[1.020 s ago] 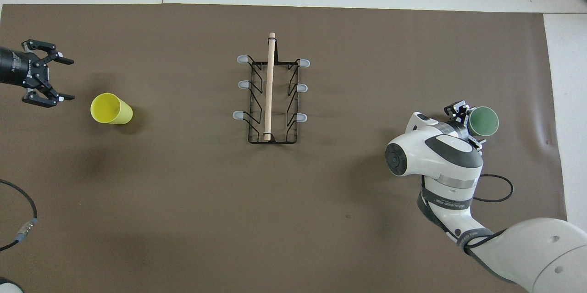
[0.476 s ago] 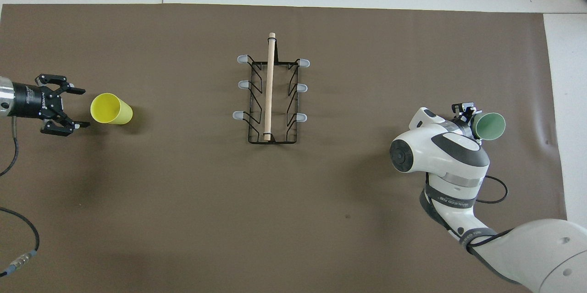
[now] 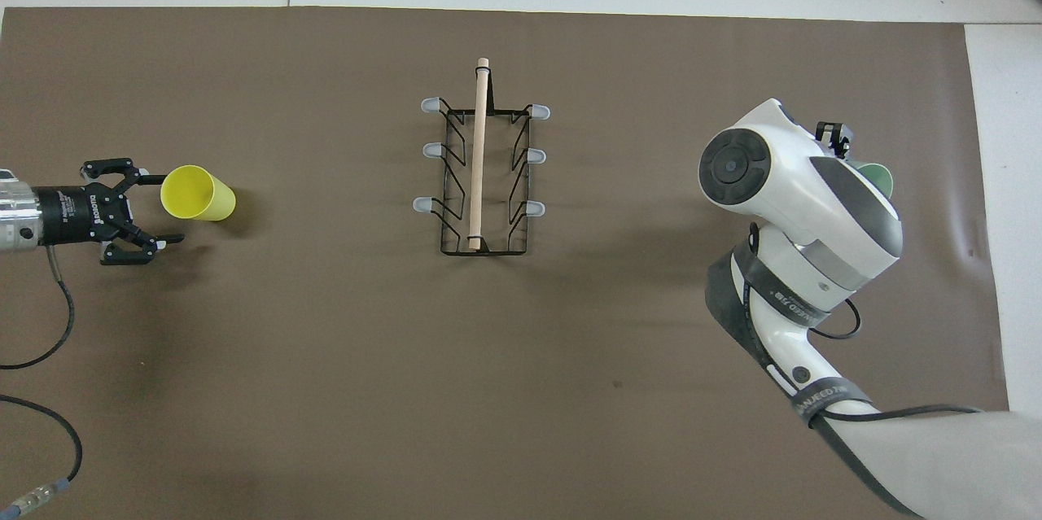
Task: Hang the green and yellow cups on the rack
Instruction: 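Grasp the yellow cup with the left gripper while the right gripper lifts, then carry the green cup toward the rack with the right gripper while the left lifts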
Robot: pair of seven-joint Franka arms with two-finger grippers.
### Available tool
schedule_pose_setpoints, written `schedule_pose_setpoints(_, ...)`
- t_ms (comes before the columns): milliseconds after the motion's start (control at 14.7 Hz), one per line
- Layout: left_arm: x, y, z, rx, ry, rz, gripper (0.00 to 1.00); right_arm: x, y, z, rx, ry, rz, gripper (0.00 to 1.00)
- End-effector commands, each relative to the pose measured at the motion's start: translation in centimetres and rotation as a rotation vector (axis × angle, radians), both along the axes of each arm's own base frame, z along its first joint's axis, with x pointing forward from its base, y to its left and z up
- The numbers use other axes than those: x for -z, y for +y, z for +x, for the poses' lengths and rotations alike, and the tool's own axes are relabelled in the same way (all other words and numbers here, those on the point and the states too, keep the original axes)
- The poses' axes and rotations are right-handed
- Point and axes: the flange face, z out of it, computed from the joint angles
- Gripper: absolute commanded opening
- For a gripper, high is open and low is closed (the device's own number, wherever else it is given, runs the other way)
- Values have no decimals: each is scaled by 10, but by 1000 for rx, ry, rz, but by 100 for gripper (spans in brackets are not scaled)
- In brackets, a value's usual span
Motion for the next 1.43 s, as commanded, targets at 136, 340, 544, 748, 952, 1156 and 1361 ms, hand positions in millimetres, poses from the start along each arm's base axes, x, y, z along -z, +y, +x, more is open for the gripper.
schedule_pose_setpoints(136,6,-12,-18,-86,-52,-41,100,-64,17,12,148,-53,312,0)
schedule_pose_setpoints(340,8,-30,-15,-75,-83,-55,100,-96,33,12,190,-125,525,0)
schedule_pose_setpoints(544,13,-41,-14,-93,-94,-45,100,-114,37,10,254,-156,703,0)
schedule_pose_setpoints(748,13,-55,-11,-63,-103,-36,100,-130,40,6,327,-167,876,0)
schedule_pose_setpoints(952,13,-60,-9,-55,-105,-32,100,-139,42,7,423,-170,1108,0)
schedule_pose_setpoints(1156,13,-68,-7,-23,-126,-19,93,-142,47,7,454,-223,1275,0)
schedule_pose_setpoints(1361,7,-78,-3,35,-173,-5,0,-138,47,1,413,-249,1452,0)
